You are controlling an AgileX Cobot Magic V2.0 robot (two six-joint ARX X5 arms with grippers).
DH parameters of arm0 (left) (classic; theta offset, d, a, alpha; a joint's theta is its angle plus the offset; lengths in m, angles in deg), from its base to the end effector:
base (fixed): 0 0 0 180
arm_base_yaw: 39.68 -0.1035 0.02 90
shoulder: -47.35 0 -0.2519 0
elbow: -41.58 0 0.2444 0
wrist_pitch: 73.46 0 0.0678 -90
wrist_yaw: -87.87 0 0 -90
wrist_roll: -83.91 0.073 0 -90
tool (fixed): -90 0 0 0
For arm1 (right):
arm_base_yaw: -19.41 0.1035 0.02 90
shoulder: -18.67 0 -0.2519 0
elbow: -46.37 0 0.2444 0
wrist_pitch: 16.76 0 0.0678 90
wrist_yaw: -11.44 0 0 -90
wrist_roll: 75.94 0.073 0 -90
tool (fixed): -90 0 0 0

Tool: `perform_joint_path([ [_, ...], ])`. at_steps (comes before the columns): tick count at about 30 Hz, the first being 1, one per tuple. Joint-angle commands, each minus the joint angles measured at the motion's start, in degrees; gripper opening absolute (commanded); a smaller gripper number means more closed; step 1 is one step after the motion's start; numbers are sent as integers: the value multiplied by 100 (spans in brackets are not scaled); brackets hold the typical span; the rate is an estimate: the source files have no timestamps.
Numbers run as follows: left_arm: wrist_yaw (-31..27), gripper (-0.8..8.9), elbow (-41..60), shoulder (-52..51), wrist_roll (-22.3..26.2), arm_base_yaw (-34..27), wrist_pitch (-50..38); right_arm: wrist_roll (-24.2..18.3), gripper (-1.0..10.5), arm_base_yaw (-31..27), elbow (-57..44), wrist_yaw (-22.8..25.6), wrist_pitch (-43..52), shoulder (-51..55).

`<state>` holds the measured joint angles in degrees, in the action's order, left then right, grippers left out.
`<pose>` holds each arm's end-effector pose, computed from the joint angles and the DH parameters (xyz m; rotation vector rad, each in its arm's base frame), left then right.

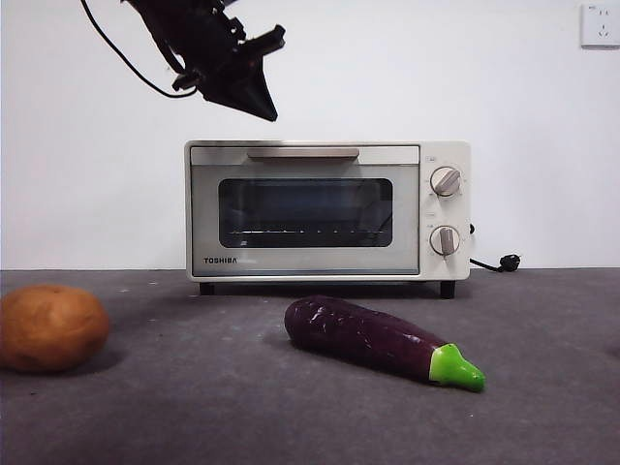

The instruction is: Take the eggplant from the table,put the eggplant in the oven

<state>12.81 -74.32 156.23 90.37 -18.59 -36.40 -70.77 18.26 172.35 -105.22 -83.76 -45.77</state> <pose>0.4260 -0.1845 0.3025 0.1351 0.4970 -0.6437 0.1608 0.0295 0.5330 0.1118 0.1133 0.4405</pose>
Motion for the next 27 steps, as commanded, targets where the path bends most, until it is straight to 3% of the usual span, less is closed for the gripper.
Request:
perform_joint_path([
  [1, -20, -6, -9, 133, 107, 24, -107, 42, 630, 7, 17, -22, 2, 9],
  [23, 4, -6, -9, 459, 175, 166, 33, 42, 630, 7, 17, -44, -131, -107],
  [27, 4, -6, -9, 461, 363, 225, 247, 42, 630, 7, 17, -48, -129, -107],
])
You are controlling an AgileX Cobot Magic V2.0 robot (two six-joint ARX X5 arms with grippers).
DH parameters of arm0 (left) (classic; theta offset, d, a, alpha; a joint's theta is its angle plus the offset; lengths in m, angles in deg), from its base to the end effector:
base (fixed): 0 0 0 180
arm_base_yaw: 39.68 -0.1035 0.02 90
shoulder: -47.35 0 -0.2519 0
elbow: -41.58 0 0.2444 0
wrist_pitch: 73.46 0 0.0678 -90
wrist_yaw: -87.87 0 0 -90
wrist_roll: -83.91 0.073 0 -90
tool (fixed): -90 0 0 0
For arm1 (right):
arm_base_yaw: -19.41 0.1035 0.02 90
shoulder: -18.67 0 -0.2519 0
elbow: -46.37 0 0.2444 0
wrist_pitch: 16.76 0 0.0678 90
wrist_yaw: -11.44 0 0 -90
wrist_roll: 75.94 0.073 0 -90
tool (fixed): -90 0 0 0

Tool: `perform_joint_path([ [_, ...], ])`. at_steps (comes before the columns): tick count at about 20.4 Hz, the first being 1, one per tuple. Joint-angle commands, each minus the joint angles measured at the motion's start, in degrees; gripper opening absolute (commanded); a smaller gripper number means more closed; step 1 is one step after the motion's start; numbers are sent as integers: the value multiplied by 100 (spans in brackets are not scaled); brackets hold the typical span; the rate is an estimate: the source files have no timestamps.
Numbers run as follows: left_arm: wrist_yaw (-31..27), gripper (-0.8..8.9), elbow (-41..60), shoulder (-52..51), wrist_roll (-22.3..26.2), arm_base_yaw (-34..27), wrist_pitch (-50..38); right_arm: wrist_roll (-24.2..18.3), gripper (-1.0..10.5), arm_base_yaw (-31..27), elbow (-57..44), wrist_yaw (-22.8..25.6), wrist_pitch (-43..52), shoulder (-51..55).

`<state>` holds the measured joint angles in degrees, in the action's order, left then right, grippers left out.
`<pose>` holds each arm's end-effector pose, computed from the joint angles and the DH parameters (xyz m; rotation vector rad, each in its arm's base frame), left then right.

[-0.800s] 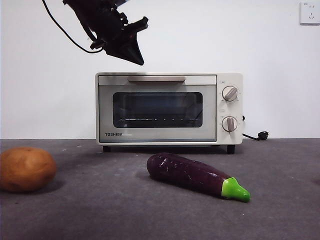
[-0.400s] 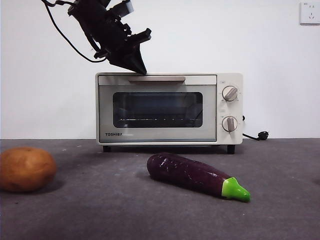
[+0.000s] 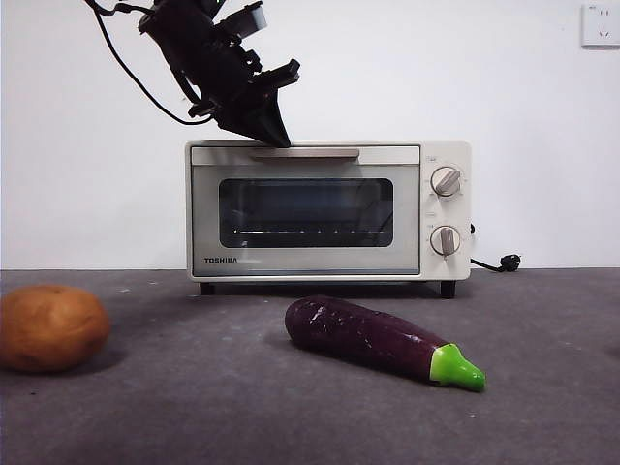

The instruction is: Take the eggplant from the table,put the eggplant in the oven

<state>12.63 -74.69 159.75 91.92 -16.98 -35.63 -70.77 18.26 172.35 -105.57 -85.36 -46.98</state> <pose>0.4307 -0.2003 0.2756 0.1725 0.5566 -0.6756 0.1692 0.0298 0.5262 0.1240 0.1615 0.4440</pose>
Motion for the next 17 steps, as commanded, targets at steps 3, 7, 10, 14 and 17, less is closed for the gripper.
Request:
perform_joint_path([
  [3, 26, -6, 28, 109, 271, 105, 330, 42, 629, 7, 17, -59, 28, 13],
  [7, 66, -6, 28, 109, 271, 142, 466, 44, 629, 7, 17, -70, 22, 13],
  [10, 66, -6, 28, 109, 271, 179, 573, 44, 629, 7, 17, -70, 4, 13],
  [14, 92, -6, 28, 109, 271, 229, 817, 44, 629, 7, 17, -70, -7, 13],
  [17, 389, -6, 28, 109, 271, 280, 1029, 42, 629, 7, 17, -70, -4, 13],
])
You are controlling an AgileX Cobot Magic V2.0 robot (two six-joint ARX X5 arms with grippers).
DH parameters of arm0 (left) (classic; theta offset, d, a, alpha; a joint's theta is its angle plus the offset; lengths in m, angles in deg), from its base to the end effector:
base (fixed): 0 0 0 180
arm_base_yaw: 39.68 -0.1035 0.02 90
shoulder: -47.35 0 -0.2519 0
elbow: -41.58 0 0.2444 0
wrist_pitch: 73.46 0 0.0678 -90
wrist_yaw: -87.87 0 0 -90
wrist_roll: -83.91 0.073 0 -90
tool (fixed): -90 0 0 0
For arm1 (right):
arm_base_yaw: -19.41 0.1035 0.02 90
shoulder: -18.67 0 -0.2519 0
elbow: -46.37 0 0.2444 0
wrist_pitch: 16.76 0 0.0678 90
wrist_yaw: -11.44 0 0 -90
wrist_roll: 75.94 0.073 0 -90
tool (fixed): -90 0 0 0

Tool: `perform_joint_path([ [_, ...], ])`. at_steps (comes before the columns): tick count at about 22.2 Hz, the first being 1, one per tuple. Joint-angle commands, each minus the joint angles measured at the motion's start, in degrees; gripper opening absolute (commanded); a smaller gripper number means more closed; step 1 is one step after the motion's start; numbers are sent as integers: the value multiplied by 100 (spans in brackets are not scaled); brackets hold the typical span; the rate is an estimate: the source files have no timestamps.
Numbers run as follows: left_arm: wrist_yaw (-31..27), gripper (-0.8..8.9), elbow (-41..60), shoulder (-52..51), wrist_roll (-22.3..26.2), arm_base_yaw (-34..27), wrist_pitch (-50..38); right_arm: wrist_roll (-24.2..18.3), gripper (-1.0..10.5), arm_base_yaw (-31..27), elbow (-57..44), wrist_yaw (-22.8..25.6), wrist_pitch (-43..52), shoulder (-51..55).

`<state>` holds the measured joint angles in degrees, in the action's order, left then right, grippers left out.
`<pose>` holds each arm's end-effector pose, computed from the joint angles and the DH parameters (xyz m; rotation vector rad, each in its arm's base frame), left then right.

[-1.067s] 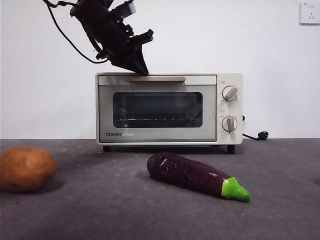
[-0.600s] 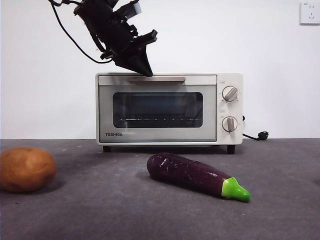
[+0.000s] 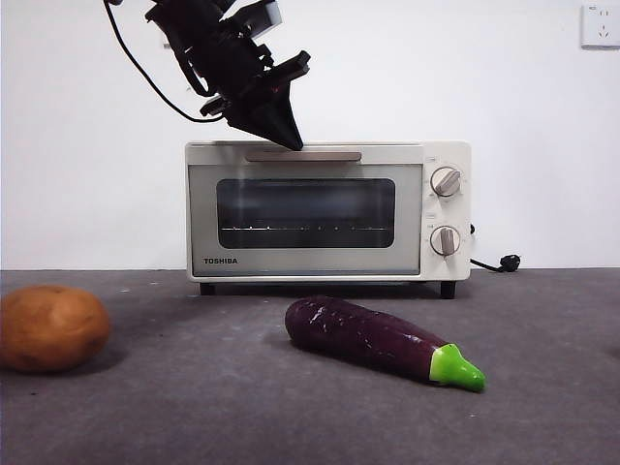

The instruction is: Take the eggplant from the table,put the eggplant in the oven

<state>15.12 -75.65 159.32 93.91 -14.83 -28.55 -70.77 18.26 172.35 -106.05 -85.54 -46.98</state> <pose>0.4115 -0.2144 0.2718 0.2067 0.6429 -0.7650 0.1689 0.0303 0.5259 0.1253 0.1648 0.4522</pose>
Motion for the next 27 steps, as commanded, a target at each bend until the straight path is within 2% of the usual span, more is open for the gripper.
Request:
perform_joint_path([
  [1, 256, -6, 125, 153, 72, 87, 398, 42, 629, 7, 17, -22, 15, 13],
  [6, 592, -6, 125, 153, 70, 223, 750, 42, 629, 7, 17, -22, 55, 13],
  [17, 737, -6, 125, 151, 68, 542, 1152, 44, 629, 7, 17, -22, 55, 13],
  [27, 734, -6, 125, 151, 68, 627, 1156, 44, 629, 7, 17, -22, 52, 13],
])
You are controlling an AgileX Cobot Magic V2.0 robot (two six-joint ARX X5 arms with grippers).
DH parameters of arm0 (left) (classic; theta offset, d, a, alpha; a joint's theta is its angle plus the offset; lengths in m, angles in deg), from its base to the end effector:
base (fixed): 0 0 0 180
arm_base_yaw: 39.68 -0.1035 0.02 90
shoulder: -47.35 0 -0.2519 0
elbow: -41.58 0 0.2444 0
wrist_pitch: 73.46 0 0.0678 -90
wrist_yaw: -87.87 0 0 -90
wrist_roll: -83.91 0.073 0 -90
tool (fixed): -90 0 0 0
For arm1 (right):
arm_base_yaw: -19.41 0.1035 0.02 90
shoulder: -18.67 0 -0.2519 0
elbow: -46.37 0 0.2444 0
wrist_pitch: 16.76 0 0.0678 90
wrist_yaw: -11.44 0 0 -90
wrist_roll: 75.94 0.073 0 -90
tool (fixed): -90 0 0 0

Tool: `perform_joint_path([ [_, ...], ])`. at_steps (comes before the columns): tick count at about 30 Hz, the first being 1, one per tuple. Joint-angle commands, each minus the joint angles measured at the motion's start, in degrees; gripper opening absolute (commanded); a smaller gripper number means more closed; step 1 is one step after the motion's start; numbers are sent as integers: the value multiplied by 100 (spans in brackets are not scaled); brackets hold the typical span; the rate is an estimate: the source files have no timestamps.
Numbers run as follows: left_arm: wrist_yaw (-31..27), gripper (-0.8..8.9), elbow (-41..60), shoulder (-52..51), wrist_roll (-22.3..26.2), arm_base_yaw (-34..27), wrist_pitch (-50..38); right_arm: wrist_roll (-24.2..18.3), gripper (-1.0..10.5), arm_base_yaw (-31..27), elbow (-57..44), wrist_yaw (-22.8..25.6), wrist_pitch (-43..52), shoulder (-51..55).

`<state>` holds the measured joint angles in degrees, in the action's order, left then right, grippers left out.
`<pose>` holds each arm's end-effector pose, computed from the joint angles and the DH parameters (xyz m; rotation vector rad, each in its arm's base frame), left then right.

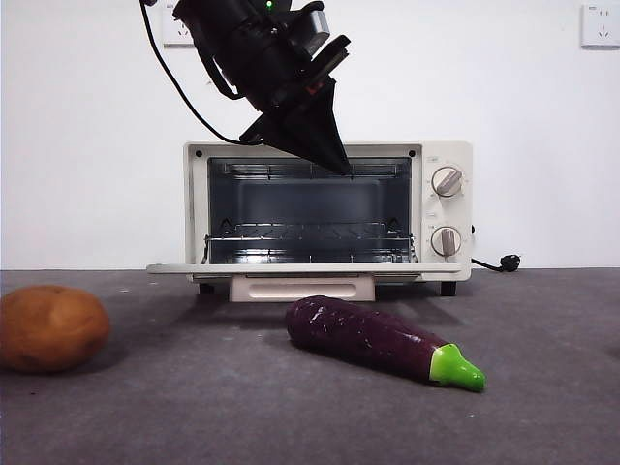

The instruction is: Take the eggplant from the table,put the eggplant in the oven

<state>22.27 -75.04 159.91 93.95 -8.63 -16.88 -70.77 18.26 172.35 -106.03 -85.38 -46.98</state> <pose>0.3632 -0.2539 0.2469 0.2047 0.8692 -0.9785 0.1689 0.0303 0.5262 0.1246 0.1621 0.4520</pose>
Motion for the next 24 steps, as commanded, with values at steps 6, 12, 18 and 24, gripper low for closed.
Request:
perform_joint_path([
  [6, 4, -6, 17, 57, 63, -46, 9, 46, 629, 7, 17, -24, 33, 13],
  [12, 2, -6, -57, -249, 61, -103, -13, 46, 629, 7, 17, -24, 28, 13],
  [18, -4, -6, -57, -1005, -48, -234, -70, 46, 629, 7, 17, -26, 11, -24],
  [24, -186, -6, -57, -2015, -240, -514, -129, 46, 629, 7, 17, -24, -11, -87],
])
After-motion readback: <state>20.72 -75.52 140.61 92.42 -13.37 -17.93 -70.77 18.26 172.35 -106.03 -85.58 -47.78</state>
